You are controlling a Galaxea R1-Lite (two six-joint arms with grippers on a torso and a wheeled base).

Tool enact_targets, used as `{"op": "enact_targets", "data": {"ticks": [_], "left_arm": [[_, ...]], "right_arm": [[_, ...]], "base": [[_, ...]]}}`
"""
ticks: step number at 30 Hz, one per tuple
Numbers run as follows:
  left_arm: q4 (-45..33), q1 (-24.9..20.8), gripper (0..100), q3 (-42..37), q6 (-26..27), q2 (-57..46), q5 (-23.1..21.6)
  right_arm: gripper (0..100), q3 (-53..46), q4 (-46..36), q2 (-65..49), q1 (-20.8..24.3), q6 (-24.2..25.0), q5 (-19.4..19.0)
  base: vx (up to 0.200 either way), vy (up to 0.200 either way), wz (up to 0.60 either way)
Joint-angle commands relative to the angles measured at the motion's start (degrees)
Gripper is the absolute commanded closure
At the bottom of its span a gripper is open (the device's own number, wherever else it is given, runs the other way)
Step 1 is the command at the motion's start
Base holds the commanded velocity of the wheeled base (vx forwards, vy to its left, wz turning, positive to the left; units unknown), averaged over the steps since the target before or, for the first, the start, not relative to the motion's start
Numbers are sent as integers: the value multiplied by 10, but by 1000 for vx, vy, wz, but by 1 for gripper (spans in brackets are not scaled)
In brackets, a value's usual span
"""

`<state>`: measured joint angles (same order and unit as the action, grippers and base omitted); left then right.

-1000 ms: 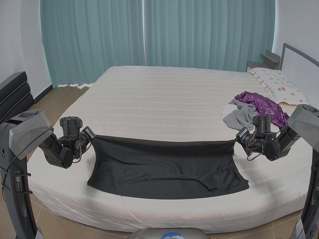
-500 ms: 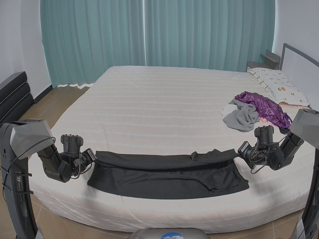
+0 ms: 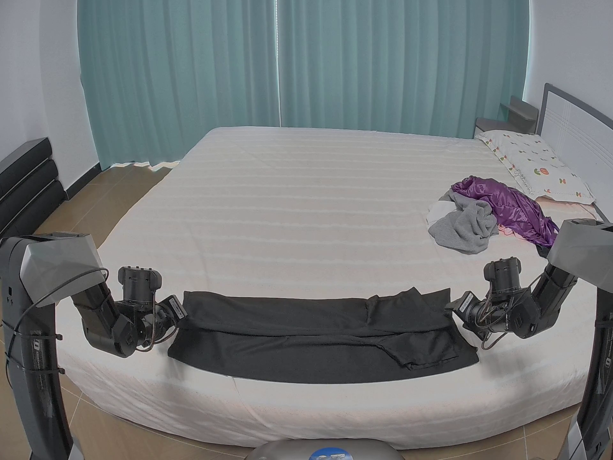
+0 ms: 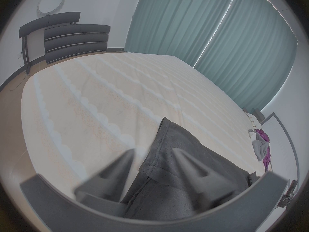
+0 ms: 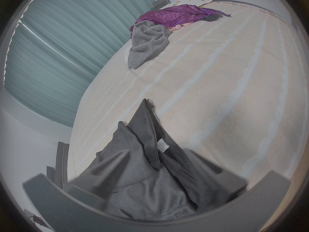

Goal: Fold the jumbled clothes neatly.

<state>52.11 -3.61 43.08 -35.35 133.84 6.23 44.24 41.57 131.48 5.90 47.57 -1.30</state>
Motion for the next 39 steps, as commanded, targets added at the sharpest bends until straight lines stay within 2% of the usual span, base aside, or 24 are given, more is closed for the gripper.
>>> {"op": "enact_targets", "data": {"ticks": [1, 6, 10, 11, 13, 17, 21, 34, 35, 39], "left_arm": [[2, 1, 0, 3, -4, -8, -1], [-3, 5, 0, 40, -7, -17, -16], [-25, 12, 0, 122, -9, 19, -77], [-27, 12, 0, 124, -9, 20, -80], [-76, 18, 0, 162, 1, 38, -122], [-146, 31, 0, 197, 50, 51, -186], [-156, 35, 0, 229, 93, 83, -183], [-155, 40, 0, 268, 96, 113, -175], [-155, 40, 100, 269, 96, 113, -175], [-155, 44, 100, 279, 92, 114, -173]], "right_arm": [[0, -1, 0, -7, -4, 6, -2], [0, 5, 5, -24, -16, 20, -38], [0, 8, 50, -10, -34, 59, -86], [0, 8, 50, -10, -34, 59, -86], [0, 3, 78, 9, -41, 60, -108], [0, 4, 84, 16, -41, 60, -113], [0, 1, 84, 15, -41, 60, -113], [0, -1, 84, 14, -40, 61, -113], [0, -1, 84, 14, -40, 61, -113], [0, -1, 84, 14, -40, 61, -113]], "base": [[0, 0, 0], [0, 0, 0], [0, 0, 0], [0, 0, 0], [0, 0, 0], [0, 0, 0], [0, 0, 0], [0, 0, 0], [0, 0, 0], [0, 0, 0]]}}
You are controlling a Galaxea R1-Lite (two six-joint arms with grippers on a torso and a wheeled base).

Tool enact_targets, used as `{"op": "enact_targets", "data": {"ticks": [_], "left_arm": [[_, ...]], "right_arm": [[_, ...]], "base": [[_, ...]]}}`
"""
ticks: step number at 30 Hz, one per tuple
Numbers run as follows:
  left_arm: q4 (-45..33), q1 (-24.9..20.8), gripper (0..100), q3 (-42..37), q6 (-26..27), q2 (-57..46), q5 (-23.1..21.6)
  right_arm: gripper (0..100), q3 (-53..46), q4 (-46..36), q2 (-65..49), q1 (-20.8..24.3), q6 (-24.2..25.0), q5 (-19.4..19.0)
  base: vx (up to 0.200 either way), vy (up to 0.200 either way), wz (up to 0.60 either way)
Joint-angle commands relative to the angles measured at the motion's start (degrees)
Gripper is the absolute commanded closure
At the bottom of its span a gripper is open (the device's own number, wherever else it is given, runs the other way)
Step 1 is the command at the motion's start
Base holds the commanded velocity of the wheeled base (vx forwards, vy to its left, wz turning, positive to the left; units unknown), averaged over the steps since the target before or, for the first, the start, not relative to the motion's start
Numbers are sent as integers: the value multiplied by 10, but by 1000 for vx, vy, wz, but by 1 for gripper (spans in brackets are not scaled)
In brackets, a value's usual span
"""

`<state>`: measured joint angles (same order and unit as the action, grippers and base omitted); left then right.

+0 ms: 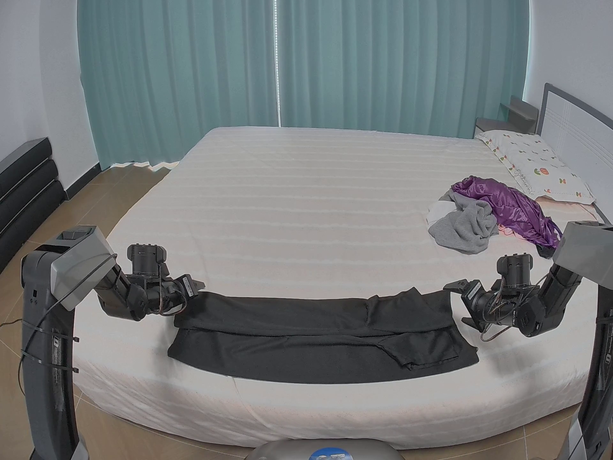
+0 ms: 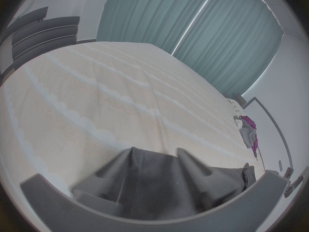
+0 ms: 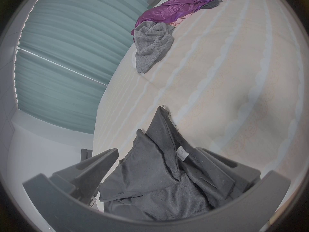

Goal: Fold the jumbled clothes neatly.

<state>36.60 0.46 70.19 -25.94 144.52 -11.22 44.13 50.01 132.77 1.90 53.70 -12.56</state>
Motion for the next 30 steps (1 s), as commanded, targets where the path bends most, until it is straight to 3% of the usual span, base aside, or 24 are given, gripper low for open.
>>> {"op": "enact_targets", "data": {"ticks": [1, 8, 18, 23, 30], "left_arm": [[1, 6, 100, 11, -2, 7, 1], [1, 18, 100, 52, -56, 14, 48], [2, 18, 100, 58, -63, 26, 51], [2, 17, 100, 58, -62, 30, 50], [2, 18, 100, 57, -64, 30, 50]], "right_arm": [[0, 1, 0, 1, 0, 0, 0], [0, 0, 0, 1, 0, 0, 0], [0, 9, 0, 7, 0, -2, 2], [0, 61, -13, 30, 6, -4, 10], [0, 160, -106, 76, 7, -45, 35]], "base": [[0, 0, 0], [0, 0, 0], [0, 0, 0], [0, 0, 0], [0, 0, 0]]}}
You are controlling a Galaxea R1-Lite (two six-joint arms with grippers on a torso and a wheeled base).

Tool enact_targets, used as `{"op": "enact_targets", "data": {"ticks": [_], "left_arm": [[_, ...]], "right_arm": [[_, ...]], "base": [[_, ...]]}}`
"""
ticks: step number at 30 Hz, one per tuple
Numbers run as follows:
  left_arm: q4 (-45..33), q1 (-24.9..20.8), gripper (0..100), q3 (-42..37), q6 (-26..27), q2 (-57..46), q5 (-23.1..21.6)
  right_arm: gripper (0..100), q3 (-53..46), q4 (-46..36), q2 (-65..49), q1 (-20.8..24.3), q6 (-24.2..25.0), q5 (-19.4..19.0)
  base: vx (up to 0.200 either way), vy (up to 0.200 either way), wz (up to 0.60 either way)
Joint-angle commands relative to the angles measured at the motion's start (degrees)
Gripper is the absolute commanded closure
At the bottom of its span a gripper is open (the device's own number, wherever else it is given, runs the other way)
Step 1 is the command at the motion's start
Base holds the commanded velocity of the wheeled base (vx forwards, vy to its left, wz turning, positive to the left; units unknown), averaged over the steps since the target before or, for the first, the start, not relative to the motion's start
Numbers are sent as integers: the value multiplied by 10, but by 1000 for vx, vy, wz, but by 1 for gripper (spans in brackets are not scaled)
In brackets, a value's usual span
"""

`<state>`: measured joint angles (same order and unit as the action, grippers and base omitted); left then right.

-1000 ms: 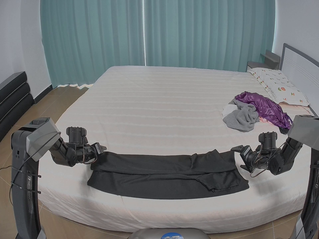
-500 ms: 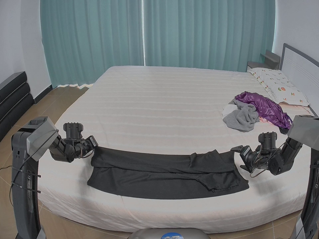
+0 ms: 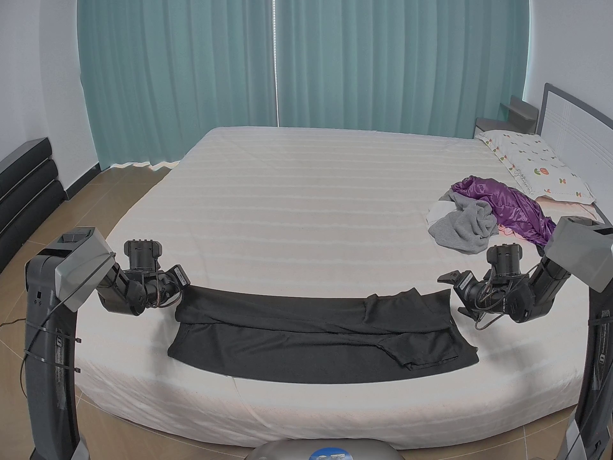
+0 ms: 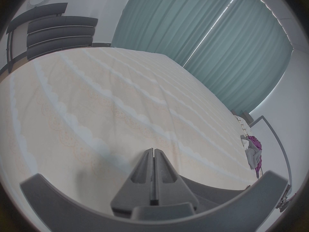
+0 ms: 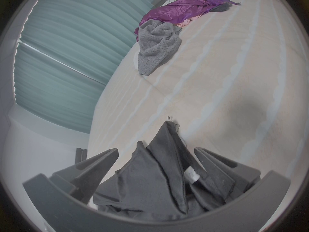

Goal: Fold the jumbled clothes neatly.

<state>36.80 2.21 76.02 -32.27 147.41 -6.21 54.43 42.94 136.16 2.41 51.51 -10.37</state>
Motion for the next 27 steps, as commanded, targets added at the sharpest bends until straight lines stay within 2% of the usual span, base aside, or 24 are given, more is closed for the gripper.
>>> {"op": "enact_targets", "data": {"ticks": [1, 5, 6, 20, 27], "left_arm": [[0, 1, 100, -1, -1, 2, 0], [0, 1, 100, -2, -1, 2, 1], [0, 1, 100, -2, -1, 2, 1], [0, 1, 100, -3, -1, 2, 1], [0, 1, 100, -3, -1, 6, 1]], "right_arm": [[0, 59, -36, 44, 3, -25, 14], [0, 88, -40, 68, 9, -42, 28], [100, 94, -40, 74, 9, -47, 33], [100, 132, -32, 90, -5, -50, 53], [100, 138, -32, 90, -10, -27, 55]], "base": [[0, 0, 0], [0, 0, 0], [0, 0, 0], [0, 0, 0], [0, 0, 0]]}}
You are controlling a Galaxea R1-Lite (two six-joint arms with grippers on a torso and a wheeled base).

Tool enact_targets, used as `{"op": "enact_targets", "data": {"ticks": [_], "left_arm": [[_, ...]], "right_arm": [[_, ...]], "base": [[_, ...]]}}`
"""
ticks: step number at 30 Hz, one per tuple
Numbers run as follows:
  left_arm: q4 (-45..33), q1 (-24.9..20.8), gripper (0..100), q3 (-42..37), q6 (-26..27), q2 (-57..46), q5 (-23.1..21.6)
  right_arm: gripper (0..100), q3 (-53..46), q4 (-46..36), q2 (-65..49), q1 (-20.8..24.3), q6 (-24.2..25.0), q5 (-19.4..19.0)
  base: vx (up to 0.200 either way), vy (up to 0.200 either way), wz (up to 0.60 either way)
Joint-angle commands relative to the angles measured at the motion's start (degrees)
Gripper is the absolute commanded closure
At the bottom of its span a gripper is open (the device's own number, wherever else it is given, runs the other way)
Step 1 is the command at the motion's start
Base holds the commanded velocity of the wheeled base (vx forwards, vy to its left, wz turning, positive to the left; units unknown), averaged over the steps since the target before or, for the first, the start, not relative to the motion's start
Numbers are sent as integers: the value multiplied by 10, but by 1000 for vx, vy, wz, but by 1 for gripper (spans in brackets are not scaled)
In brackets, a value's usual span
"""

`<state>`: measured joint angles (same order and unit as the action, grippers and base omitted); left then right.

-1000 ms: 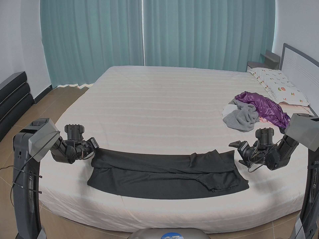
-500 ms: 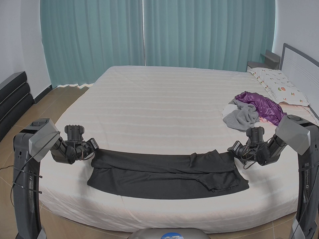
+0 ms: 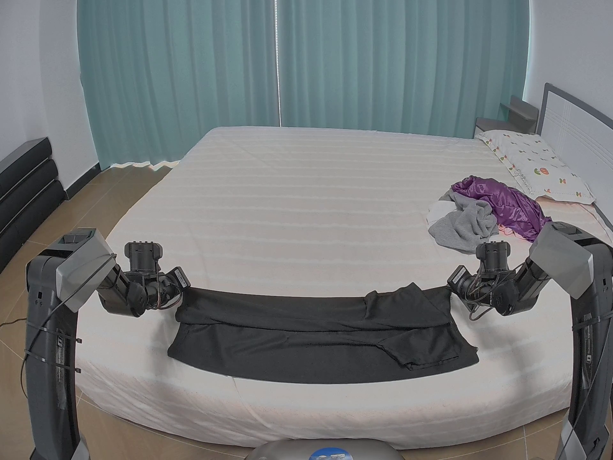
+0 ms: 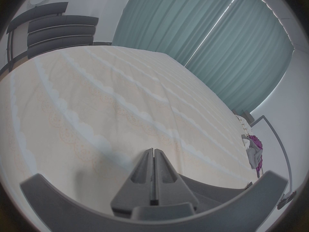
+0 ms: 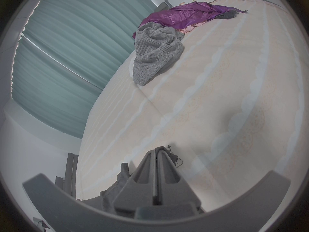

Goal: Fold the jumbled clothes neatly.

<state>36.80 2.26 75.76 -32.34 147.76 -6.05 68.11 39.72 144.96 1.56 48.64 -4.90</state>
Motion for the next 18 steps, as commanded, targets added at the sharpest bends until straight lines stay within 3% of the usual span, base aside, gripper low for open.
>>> {"op": "enact_targets", "data": {"ticks": [1, 8, 9, 10, 11, 18], "left_arm": [[0, 0, 100, 0, 0, 2, 0], [-1, 1, 100, -1, 0, 2, 0], [-1, 1, 100, -2, 0, 1, 0], [-2, 1, 100, -4, -2, -2, 0], [-2, 1, 0, -4, -2, -2, 0], [-2, 3, 0, -12, -44, -21, 0]], "right_arm": [[100, 1, 1, 2, -2, 1, 0], [100, 1, 3, 3, -9, 2, -1], [0, 1, 3, 3, -9, 2, -1], [0, 1, 3, 3, -9, 2, -1], [0, 1, 3, 3, -9, 2, -1], [0, -41, 13, -38, -9, 19, -13]], "base": [[0, 0, 0], [0, 0, 0], [0, 0, 0], [0, 0, 0], [0, 0, 0], [0, 0, 0]]}}
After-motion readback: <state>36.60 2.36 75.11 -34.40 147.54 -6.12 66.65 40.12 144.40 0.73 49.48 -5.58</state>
